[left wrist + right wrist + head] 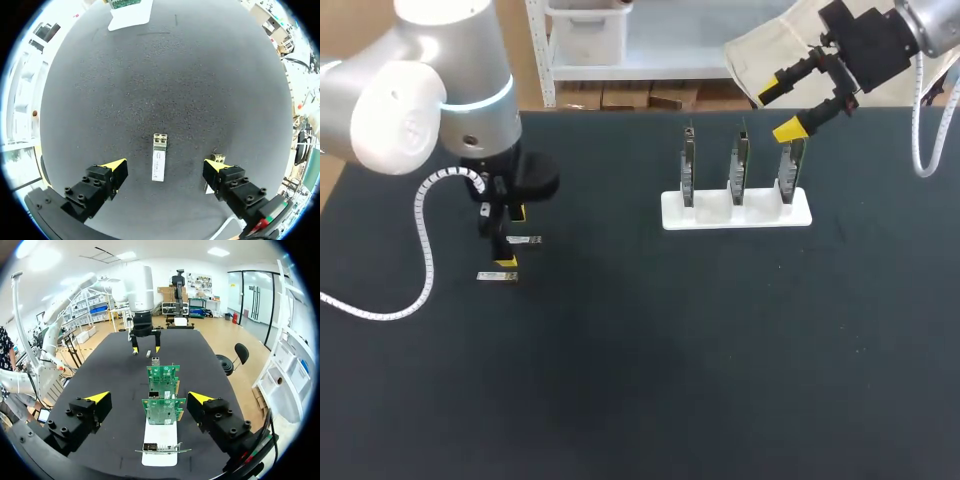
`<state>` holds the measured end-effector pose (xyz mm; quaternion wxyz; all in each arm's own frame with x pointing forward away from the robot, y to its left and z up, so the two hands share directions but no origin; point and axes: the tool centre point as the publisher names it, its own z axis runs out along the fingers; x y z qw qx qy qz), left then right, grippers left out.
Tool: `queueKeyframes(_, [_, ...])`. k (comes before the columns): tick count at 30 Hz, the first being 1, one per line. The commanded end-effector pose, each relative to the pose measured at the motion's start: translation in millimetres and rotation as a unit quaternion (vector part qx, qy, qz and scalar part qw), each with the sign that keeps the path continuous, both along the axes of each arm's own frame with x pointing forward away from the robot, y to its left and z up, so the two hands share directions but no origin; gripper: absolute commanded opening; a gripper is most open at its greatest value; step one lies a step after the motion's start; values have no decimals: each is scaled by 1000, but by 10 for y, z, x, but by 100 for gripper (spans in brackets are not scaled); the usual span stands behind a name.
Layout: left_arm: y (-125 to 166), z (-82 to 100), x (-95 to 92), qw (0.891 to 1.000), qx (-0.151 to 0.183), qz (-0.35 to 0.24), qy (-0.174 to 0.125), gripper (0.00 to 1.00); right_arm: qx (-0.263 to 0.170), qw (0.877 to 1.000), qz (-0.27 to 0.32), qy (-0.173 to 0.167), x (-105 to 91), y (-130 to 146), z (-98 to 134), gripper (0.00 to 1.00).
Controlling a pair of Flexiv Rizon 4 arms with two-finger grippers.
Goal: Pick up the optical module with the left hand, and insert it into the network port with the right hand.
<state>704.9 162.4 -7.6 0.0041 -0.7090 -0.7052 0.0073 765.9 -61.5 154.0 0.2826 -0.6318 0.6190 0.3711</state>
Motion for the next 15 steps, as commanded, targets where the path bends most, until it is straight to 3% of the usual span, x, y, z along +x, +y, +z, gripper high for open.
queueKeyframes(1, [-16,-17,35,1000,2,2,4,100,1,1000,-1,-2,-11,-2,-4,100])
queueKeyframes(15, [24,-61,31,1000,18,17,2,100,1,1000,-1,-2,-11,-2,-4,100])
